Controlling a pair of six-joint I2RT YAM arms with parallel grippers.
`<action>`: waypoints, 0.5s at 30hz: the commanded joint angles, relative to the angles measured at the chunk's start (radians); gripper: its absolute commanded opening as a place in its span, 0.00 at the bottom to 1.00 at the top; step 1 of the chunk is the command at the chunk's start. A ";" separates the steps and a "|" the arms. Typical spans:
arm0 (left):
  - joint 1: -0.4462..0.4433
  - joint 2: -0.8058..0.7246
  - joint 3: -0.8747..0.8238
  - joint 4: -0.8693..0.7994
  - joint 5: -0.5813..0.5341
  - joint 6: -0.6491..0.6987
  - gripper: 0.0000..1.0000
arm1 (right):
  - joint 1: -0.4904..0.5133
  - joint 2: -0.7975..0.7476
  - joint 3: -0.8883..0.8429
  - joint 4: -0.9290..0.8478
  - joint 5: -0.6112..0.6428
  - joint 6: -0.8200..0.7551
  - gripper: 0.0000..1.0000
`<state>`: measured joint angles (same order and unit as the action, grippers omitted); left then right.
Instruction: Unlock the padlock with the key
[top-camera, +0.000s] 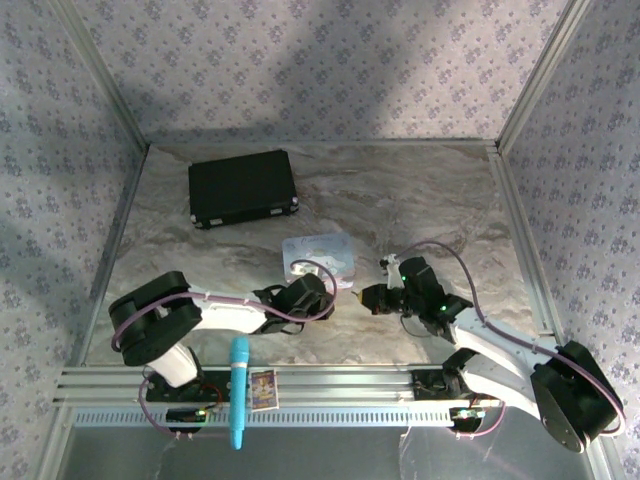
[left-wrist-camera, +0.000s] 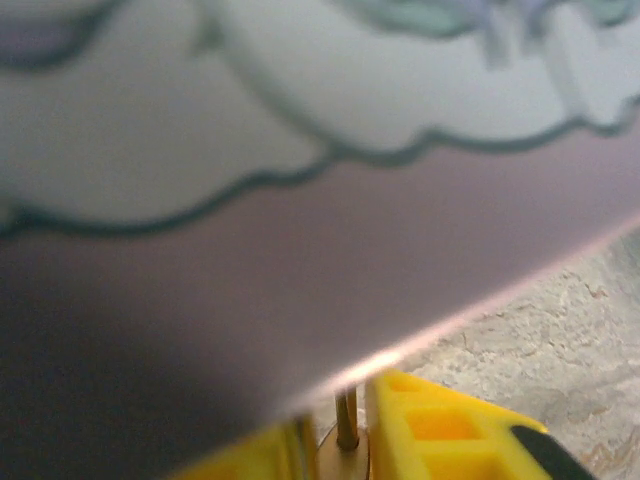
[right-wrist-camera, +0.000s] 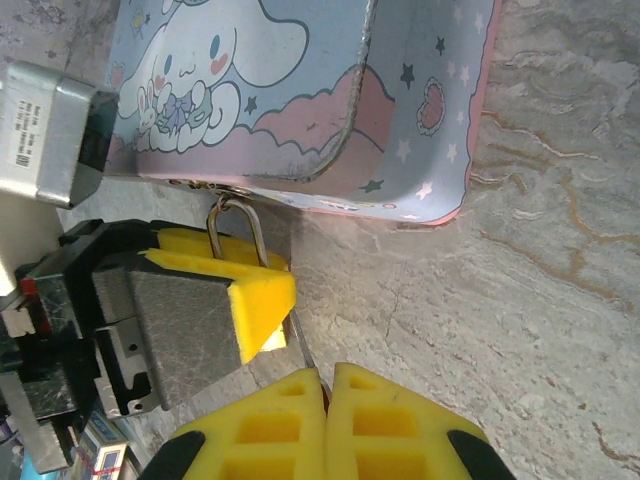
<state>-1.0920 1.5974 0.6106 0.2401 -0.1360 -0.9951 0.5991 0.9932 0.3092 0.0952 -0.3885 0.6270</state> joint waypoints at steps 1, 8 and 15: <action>-0.013 0.024 0.027 -0.065 -0.036 -0.021 0.17 | -0.006 -0.009 -0.007 0.010 0.005 -0.006 0.00; -0.018 0.014 0.030 -0.056 -0.060 -0.069 0.11 | -0.008 -0.003 -0.030 0.036 -0.022 0.116 0.00; -0.014 -0.063 -0.044 0.103 -0.134 -0.240 0.04 | -0.014 0.086 -0.117 0.272 -0.136 0.449 0.00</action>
<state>-1.1072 1.5780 0.5930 0.2619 -0.2047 -1.1381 0.5865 1.0454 0.2192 0.2466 -0.4622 0.9009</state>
